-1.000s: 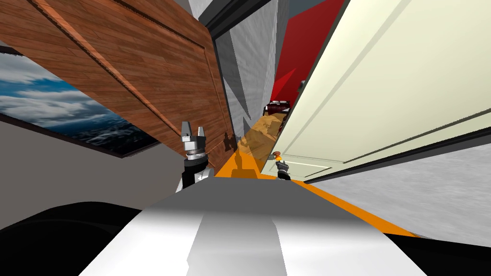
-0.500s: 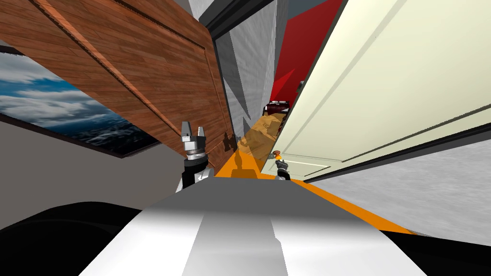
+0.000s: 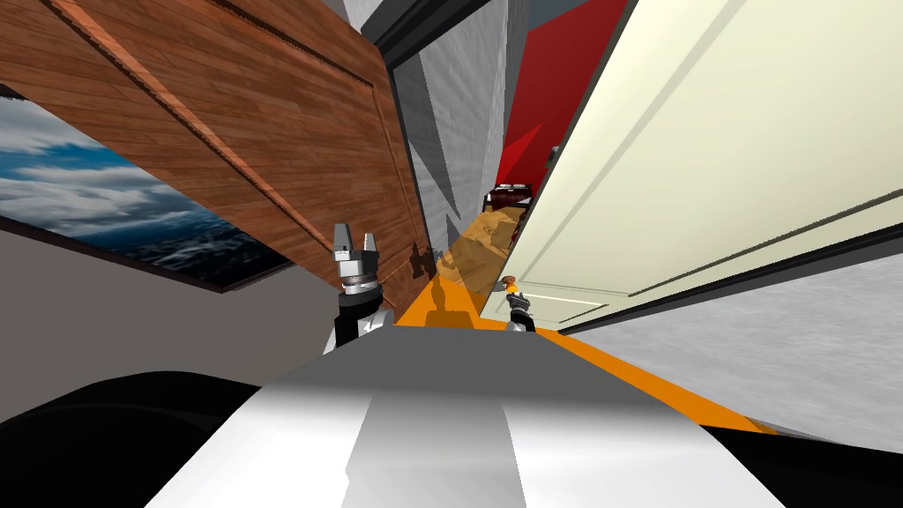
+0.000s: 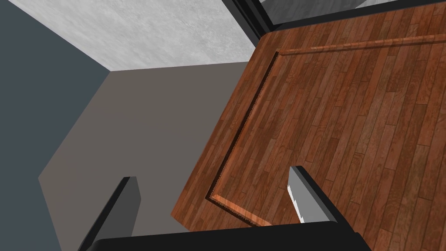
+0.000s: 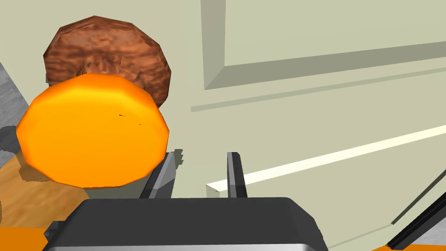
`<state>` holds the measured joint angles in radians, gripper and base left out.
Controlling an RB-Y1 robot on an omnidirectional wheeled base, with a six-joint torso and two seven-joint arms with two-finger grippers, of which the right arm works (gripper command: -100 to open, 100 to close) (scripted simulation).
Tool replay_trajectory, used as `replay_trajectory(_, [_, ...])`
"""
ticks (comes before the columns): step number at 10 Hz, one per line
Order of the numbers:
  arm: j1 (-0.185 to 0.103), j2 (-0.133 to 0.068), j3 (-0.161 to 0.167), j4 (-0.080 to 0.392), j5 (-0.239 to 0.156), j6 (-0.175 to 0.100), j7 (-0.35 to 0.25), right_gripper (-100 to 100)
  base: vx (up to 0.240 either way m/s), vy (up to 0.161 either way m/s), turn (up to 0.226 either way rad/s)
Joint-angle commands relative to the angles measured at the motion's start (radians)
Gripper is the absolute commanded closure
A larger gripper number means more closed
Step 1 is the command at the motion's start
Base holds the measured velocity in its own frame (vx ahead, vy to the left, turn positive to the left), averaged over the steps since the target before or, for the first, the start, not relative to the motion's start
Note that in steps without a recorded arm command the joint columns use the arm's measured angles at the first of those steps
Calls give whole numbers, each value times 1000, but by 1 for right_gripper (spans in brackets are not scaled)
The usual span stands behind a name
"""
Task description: Pull the door open
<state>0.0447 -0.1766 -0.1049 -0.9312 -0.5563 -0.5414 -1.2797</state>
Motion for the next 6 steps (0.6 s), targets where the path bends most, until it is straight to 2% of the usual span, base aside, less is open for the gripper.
replay_trajectory(1, [-29,7,15,6,6,-25,-6,-100,-2,-5,12])
replay_trajectory(2, [-3,-4,3,10,1,-6,-6,-100,7,-27,-40])
replay_trajectory(3, [-3,-4,3,10,1,-6,-6,100,7,-17,8])
replay_trajectory(6, [-3,-4,3,10,1,-6,-6,100,-5,9,-2])
